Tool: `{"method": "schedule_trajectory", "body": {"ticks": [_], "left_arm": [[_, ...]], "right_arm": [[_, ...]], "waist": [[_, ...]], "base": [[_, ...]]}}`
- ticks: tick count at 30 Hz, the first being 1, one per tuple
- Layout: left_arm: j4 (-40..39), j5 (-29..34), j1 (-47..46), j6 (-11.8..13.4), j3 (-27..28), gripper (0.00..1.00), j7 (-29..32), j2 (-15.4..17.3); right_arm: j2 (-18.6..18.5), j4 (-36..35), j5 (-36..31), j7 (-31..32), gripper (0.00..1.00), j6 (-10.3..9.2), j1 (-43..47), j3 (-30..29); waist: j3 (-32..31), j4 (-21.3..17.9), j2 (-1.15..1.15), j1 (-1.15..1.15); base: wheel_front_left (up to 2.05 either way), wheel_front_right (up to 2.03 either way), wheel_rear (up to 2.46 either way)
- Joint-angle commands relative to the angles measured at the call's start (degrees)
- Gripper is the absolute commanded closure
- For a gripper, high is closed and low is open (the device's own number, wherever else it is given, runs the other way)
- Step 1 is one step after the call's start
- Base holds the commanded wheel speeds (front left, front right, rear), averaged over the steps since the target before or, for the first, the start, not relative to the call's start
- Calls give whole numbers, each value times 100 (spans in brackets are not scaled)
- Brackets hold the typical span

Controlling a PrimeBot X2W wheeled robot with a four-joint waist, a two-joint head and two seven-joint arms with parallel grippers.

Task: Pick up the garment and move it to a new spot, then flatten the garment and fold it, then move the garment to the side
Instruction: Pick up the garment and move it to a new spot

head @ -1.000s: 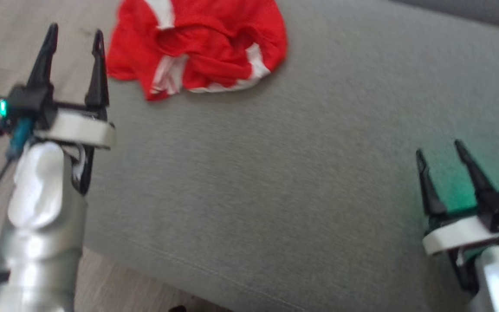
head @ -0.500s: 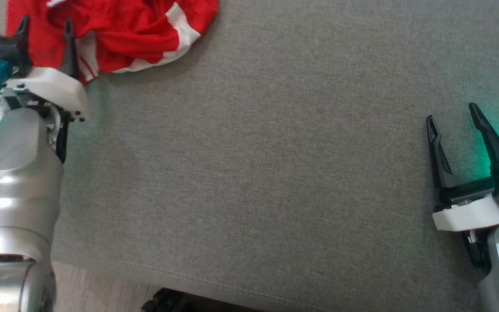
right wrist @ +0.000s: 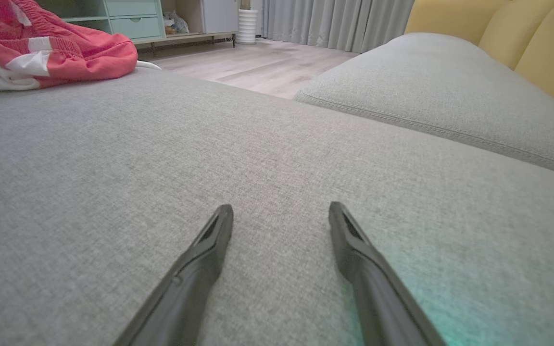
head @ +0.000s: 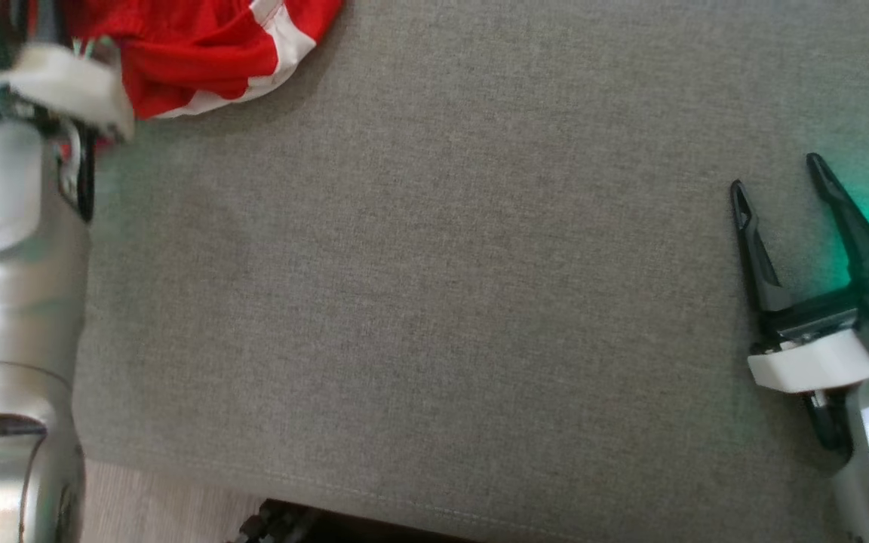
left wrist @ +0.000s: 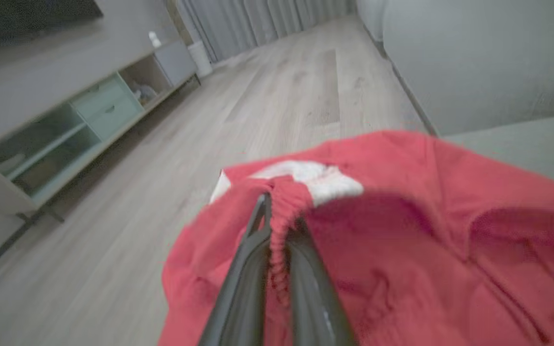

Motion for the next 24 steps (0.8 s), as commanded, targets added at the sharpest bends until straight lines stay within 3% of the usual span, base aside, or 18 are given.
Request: {"method": "schedule_trajectory", "body": {"ticks": [1,5,9,17,24], "left_arm": [[-416,81,-96,48,25,100,-60,399],[-1338,276,-115,5,-255,100,-61,392],[-1947,392,-227,-168,-528,100,-61,435],[-2341,465,-462,-501,-1102,100,-62,425],[-2205,449,-921,-516,-1349,100,-62,178]], "right_arm": [[52,409,17,63,0,36,-166,166],[258,535,94,63,0,36,-162,260],[633,679,237,63,0,36,-148,375],[1067,673,417,63,0,36,114,479],[1186,464,537,63,0,36,268,592]], "waist": [[-118,-32,0,0],[-603,-223,0,0],[-1348,-698,0,0],[-2694,-2076,0,0],[-3251,-3338,0,0]], "base": [[0,0,0],[0,0,0],[0,0,0],[0,0,0],[0,0,0]]}}
